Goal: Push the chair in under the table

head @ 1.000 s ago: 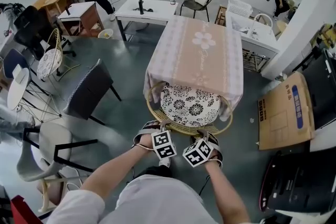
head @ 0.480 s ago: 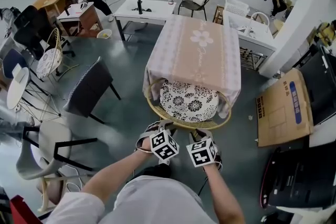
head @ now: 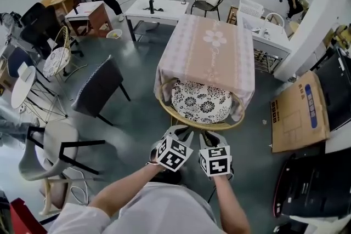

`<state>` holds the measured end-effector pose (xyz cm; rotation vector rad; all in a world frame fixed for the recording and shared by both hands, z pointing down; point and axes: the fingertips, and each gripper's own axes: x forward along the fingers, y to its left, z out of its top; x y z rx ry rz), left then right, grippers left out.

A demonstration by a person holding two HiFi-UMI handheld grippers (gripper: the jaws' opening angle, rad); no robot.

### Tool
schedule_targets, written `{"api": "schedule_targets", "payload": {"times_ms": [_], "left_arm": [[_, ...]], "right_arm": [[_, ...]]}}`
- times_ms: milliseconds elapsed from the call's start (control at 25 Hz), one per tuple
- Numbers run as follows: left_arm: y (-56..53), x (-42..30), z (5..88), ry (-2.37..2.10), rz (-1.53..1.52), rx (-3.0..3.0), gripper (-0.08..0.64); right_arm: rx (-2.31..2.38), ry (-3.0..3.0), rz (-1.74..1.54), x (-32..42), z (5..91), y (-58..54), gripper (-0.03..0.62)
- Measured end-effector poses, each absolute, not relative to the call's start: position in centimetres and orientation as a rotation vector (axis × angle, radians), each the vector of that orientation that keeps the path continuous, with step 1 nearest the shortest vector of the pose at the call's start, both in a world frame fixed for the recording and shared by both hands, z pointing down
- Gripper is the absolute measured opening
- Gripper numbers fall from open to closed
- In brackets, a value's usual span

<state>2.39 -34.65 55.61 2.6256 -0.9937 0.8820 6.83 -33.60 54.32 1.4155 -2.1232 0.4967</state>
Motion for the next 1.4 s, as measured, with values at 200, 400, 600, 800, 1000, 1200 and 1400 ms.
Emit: {"api": "schedule_targets", "payload": {"times_ms": [200,400,600,800,1000,1200,1400], "left_arm": [[-32.6,2.3,54.6,-1.02,0.789,2.6,0.051],[-31.1,2.8,52.8,-1.048,0.676,2.584,0.031],[-29.6,3.1,51.6,-1.052,0.625,2.574,0.006],[-28.5,3.4,51.6,-1.052,0.567,2.527,0.006],[-27.5,3.7,51.6,-1.062,0.543,2.529,0.006],[-28.0,3.3,50.7,-1.104,0.475,2.527,0.005],[-28.1,3.1,50.6,-1.12,0.466,2.529,0.005]], "right_arm": [[1.449,-2.17,0.524,6.4,53.1,-31.9,0.028],[1.465,-2.222,0.533,5.9,52.1,-30.1,0.005],[1.491,-2.256,0.524,5.8,51.0,-28.9,0.003],[1.517,-2.273,0.505,6.0,50.0,-28.4,0.003],[1.521,-2.281,0.488,6.0,50.0,-27.9,0.003],[1.53,-2.282,0.449,5.8,49.6,-27.9,0.003],[1.533,-2.279,0.432,5.7,49.6,-27.8,0.003]]}}
